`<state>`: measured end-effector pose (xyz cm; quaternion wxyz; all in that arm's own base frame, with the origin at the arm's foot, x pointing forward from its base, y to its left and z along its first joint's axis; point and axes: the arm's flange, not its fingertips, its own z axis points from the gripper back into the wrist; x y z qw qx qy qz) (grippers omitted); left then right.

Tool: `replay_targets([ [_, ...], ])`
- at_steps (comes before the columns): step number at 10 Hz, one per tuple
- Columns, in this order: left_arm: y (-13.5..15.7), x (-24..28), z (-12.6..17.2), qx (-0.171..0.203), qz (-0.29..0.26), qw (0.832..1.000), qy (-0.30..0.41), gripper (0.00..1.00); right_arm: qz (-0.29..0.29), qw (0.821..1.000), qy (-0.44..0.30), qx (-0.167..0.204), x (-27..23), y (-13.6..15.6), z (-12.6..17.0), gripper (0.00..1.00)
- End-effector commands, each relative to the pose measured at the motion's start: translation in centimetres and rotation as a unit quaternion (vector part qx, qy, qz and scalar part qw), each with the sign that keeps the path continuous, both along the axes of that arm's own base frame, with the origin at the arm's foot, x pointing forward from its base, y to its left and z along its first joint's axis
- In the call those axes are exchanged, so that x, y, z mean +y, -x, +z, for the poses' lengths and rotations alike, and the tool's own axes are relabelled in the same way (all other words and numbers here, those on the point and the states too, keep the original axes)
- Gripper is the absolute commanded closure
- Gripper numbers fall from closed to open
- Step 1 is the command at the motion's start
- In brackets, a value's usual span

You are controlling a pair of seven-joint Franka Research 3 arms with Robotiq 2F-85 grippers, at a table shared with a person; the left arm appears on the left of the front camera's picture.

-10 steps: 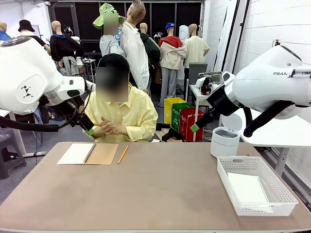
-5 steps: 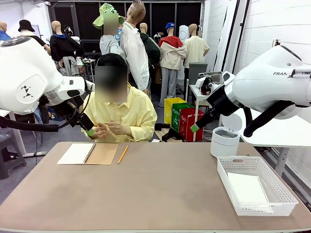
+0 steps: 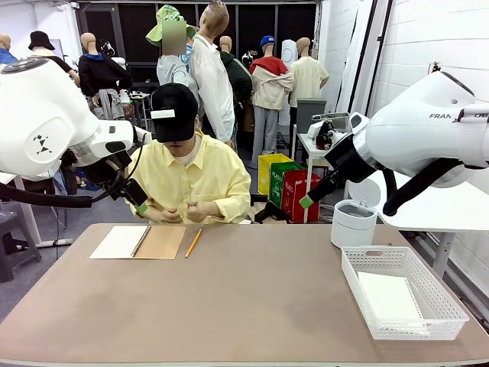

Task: Sort the paper based on its condition.
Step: If a person hands you a paper, place it in the Organizing basket , and if it's crumpled, put it in the Trash can.

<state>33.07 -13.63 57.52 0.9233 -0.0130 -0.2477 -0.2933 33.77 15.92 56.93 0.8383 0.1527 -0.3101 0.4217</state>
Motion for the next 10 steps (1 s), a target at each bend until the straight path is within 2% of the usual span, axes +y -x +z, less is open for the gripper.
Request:
replay_targets([
  [1, -0.05, 0.13, -0.11, -0.003, -0.001, 1.000, 0.004, 0.00, 0.000, 1.000, 0.001, 0.000, 0.02, 0.00, -0.01, 0.00],
  [10, -0.05, 0.13, -0.11, -0.003, -0.001, 1.000, 0.004, 0.00, 0.000, 1.000, 0.001, 0.000, 0.02, 0.00, -0.01, 0.00],
])
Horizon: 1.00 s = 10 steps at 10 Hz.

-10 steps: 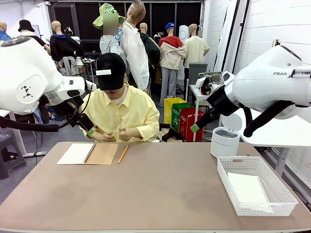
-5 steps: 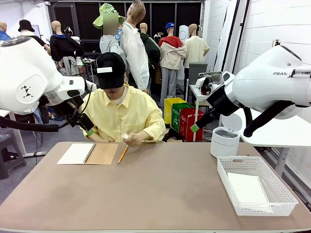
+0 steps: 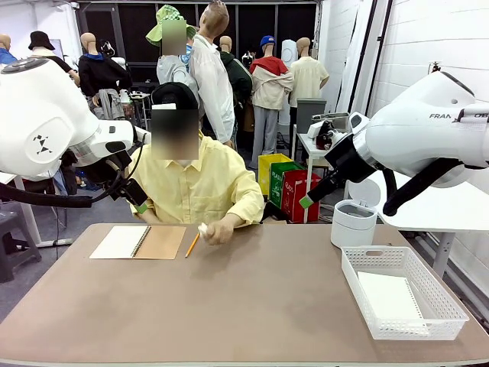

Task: Sort the paper based on its condition.
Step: If a person hands you a paper, place it in the Organizing basket , and if it's crumpled, put it in the Trash can.

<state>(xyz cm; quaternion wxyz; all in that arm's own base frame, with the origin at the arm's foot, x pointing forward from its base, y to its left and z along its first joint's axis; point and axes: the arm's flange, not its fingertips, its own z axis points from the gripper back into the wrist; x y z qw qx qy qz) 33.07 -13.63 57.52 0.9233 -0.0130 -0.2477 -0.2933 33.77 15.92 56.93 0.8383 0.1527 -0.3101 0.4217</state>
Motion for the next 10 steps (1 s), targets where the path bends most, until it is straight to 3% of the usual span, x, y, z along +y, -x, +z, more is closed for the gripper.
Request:
replay_targets([
  [1, -0.1, 0.1, -0.1, -0.003, -0.001, 1.000, 0.004, 0.00, 0.000, 1.000, 0.001, 0.000, 0.0, 0.0, 0.0, 0.00],
  [6, -0.1, 0.1, -0.1, -0.003, -0.001, 1.000, 0.004, 0.00, 0.000, 1.000, 0.000, 0.000, 0.0, 0.0, 0.0, 0.00],
  [10, -0.1, 0.1, -0.1, -0.003, -0.001, 1.000, 0.004, 0.00, 0.033, 0.998, 0.060, -0.013, 4.2, -2.5, -1.7, 0.00],
])
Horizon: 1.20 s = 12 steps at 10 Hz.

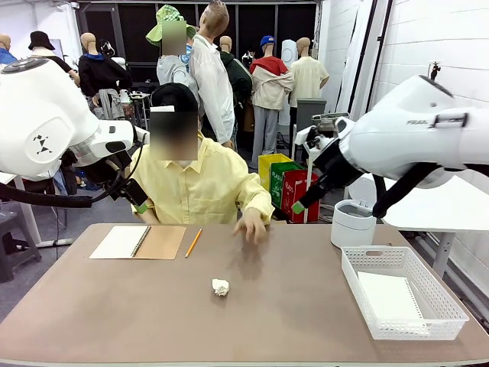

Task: Sort the paper based on its condition.
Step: If a person hands you a paper, place it in the Organizing basket , and if it's crumpled, put it in the Trash can.

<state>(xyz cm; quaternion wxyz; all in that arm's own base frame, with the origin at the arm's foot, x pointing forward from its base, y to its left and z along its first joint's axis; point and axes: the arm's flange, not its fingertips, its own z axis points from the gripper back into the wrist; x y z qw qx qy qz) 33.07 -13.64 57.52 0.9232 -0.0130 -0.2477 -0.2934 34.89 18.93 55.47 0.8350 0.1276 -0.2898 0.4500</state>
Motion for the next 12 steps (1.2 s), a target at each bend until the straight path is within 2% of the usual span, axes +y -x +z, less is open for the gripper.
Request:
replay_targets([
  [1, -0.1, 0.1, -0.1, -0.003, -0.001, 1.000, 0.004, 0.00, 0.026, 0.999, 0.033, -0.012, 2.4, -1.7, -0.9, 0.00],
  [6, -0.1, 0.1, -0.1, -0.003, -0.001, 1.000, 0.004, 0.00, 0.126, 0.986, 0.103, 0.020, 8.1, -3.2, -5.8, 0.00],
  [9, -0.1, 0.1, -0.1, -0.003, -0.001, 1.000, 0.004, 0.00, 0.138, 0.982, 0.125, 0.035, 9.7, -3.7, -7.4, 0.00],
  [12, -0.1, 0.1, -0.1, -0.003, -0.001, 1.000, 0.004, 0.00, 0.130, 0.985, 0.109, 0.036, 9.6, -2.9, -7.9, 0.00],
])
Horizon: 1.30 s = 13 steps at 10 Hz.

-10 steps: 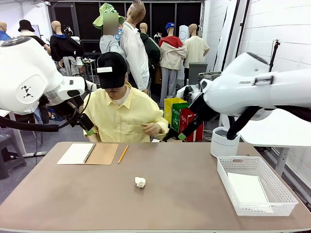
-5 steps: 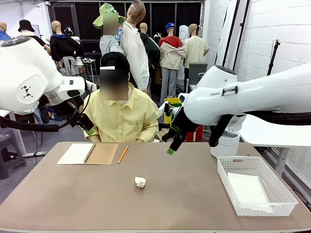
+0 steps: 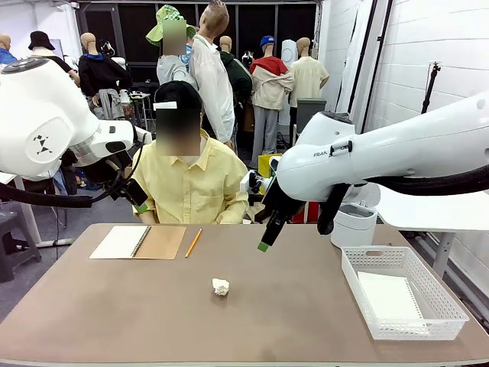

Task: Sort the paper based on its condition.
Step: If a person hands you a paper, place it in the Organizing basket , and if it's crumpled, put it in the Trash can.

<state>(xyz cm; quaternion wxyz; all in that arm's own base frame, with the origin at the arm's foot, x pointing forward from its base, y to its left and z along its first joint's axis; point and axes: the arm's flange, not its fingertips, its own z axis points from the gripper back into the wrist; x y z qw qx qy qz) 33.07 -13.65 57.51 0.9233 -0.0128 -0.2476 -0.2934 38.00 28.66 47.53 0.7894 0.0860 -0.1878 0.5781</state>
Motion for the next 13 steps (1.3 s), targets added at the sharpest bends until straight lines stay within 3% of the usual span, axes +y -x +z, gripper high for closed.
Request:
replay_targets([
  [1, -0.1, 0.1, -0.1, -0.003, -0.001, 1.000, 0.004, 0.00, 0.001, 1.000, -0.003, 0.000, -0.1, 0.2, 0.0, 0.00],
  [4, -0.1, 0.1, -0.1, -0.003, -0.001, 1.000, 0.004, 0.00, 0.000, 1.000, 0.000, -0.001, 0.0, 0.0, 0.1, 0.00],
  [6, -0.1, 0.1, -0.1, -0.003, -0.001, 1.000, 0.004, 0.00, 0.030, 0.999, 0.031, -0.006, 3.0, -1.0, -0.7, 0.00],
  [11, -0.1, 0.1, -0.1, -0.003, -0.001, 1.000, 0.004, 0.00, 0.135, 0.985, 0.102, 0.033, 9.0, -2.4, -6.6, 0.00],
  [13, -0.1, 0.1, -0.1, -0.003, -0.001, 1.000, 0.004, 0.00, 0.149, 0.982, 0.110, 0.048, 10.1, -2.6, -8.2, 0.00],
])
